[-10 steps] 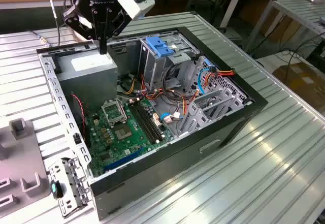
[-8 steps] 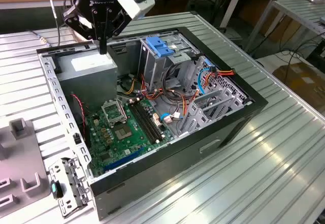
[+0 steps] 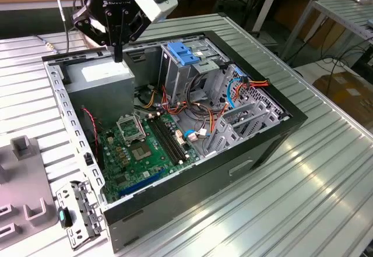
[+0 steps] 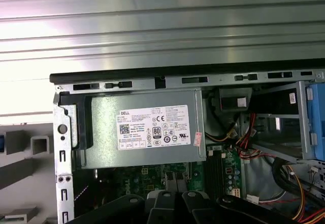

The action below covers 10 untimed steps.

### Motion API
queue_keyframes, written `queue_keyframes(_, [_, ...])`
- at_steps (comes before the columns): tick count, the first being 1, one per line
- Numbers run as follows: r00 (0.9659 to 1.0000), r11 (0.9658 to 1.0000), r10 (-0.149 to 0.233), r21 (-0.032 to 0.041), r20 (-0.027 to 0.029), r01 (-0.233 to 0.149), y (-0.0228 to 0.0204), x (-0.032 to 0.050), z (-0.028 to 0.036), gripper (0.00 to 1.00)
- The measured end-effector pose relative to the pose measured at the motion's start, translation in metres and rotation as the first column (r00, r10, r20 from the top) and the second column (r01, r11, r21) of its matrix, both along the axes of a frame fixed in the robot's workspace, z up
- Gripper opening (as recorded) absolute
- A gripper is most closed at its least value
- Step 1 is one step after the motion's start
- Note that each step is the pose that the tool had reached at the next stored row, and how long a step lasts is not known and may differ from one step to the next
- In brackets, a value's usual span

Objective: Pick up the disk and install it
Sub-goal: 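Reach for the disk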

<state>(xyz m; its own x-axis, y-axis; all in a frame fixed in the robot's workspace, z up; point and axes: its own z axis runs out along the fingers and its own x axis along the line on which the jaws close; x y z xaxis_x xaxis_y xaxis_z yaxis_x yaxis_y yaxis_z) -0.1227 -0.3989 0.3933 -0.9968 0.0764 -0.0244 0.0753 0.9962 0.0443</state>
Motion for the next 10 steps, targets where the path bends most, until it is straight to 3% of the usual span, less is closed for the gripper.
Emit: queue_keyframes(10, [1.0000, 1.0000, 0.000, 0.0001, 0.0001, 0.000, 0.0000, -0.0084, 0.0000, 0.11])
